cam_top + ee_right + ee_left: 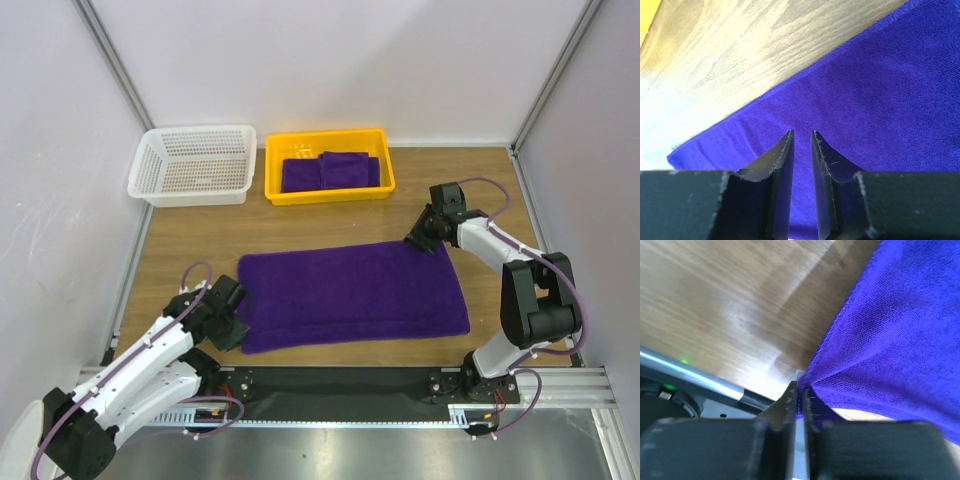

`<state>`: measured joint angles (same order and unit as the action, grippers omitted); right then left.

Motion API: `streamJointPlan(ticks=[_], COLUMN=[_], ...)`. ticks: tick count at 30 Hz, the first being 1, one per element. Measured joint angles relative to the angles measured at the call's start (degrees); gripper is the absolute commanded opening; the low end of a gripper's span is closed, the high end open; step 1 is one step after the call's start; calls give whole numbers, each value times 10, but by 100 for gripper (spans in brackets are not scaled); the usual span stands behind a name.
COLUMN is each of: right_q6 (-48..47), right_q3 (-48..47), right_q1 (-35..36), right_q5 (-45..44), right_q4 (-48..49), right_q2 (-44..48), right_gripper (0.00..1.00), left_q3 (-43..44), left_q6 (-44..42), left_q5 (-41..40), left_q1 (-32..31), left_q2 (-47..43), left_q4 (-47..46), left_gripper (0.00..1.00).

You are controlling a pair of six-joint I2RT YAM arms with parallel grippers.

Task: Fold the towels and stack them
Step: Flatten out the crumpled towel

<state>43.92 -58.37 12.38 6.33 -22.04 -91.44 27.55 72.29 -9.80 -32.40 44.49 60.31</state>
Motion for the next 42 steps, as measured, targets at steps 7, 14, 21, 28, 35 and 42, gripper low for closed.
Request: streamJointPlan(ticks=[7, 14, 21, 28, 35, 42], right_q6=[0, -18, -47, -63, -70, -70], right_q3=[9, 9, 26, 78, 65, 17], right_q1=[0, 0, -3, -26, -37, -49], right_q5=[2, -5, -30, -35, -34, -19], right_q4=[5, -9, -56, -75, -71, -51], right_q2=[-13, -19, -9, 4, -17, -68], right_gripper=[25, 25, 18, 9, 5, 4], left_q3=[12, 114, 181, 144, 82, 64], left_q6=[-3, -45, -149, -186, -180, -173], left_q5=[-5, -61, -95, -87, -84, -92], left_q1=[-2, -3, -3, -4, -4, -4], left_q2=[-18, 30, 108, 208, 273, 306], left_q4=[35, 44, -92, -235, -316, -367], left_gripper=[66, 73, 46, 29, 25, 26])
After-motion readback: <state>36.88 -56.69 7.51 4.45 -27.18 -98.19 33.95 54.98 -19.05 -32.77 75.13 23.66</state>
